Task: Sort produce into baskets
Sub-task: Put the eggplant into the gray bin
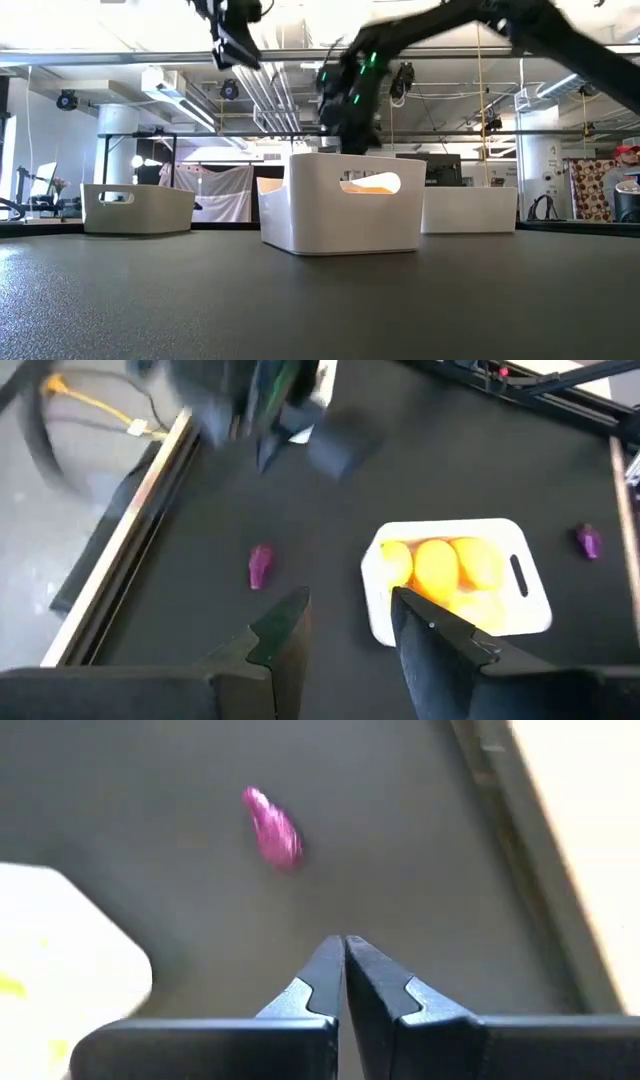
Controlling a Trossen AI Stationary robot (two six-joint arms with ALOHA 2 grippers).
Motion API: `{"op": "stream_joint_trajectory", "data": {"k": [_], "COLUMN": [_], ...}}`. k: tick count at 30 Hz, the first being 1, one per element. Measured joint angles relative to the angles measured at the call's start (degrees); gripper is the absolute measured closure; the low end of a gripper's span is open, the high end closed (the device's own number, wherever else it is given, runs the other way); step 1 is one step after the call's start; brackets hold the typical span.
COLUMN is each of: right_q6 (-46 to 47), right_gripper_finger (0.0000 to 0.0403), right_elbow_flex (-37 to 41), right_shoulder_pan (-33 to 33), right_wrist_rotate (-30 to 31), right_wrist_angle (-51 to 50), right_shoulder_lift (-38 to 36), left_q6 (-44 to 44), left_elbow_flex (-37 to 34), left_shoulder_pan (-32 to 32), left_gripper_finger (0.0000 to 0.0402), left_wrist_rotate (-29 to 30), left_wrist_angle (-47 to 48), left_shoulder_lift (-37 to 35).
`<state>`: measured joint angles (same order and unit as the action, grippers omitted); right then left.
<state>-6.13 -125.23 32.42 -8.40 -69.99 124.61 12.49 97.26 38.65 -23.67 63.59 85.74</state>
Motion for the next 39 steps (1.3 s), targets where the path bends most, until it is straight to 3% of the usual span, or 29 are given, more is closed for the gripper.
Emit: {"op": "stream_joint_trajectory", "data": {"k": [8, 12, 15, 20, 26, 33, 39], "right_q6": [5.0, 11.1, 16.0, 26.8, 35.4, 40.6, 43.1], "right_gripper_finger": [0.0394, 0.0394, 0.0394, 0.0393, 0.0393, 0.0393, 0.0393], "right_elbow_flex": [1.9, 4.1, 6.0, 8.4, 10.1, 12.6, 15.7], "right_shoulder_pan": [-2.4, -6.0, -10.2, -18.9, -28.2, -31.7, -33.3], "right_wrist_rotate": [2.6, 2.6, 5.4, 15.7, 25.4, 26.5, 26.0], "right_wrist_angle": [-6.2, -5.9, -5.0, -4.7, -4.7, -4.7, -4.7], "right_shoulder_lift": [-16.0, -24.7, -29.7, -35.6, -37.1, -35.4, -34.2], "left_q6": [-2.6, -7.5, -5.6, 0.0, 4.1, 6.0, 6.6], "left_elbow_flex": [-29.6, -39.3, -42.8, -43.1, -40.2, -35.7, -29.8], "left_shoulder_pan": [-1.1, -0.9, -1.1, -1.5, -1.3, -3.2, -4.0], "left_gripper_finger": [0.0255, 0.0217, 0.0188, 0.0156, 0.0160, 0.0166, 0.0166], "left_wrist_rotate": [-2.6, -4.4, -4.8, -5.2, -4.8, 6.5, 7.7], "left_wrist_angle": [-34.1, -50.5, -59.2, -64.8, -65.6, -68.7, -64.7], "left_shoulder_lift": [-5.1, -0.7, 4.6, 13.9, 21.4, 26.1, 29.9]}}
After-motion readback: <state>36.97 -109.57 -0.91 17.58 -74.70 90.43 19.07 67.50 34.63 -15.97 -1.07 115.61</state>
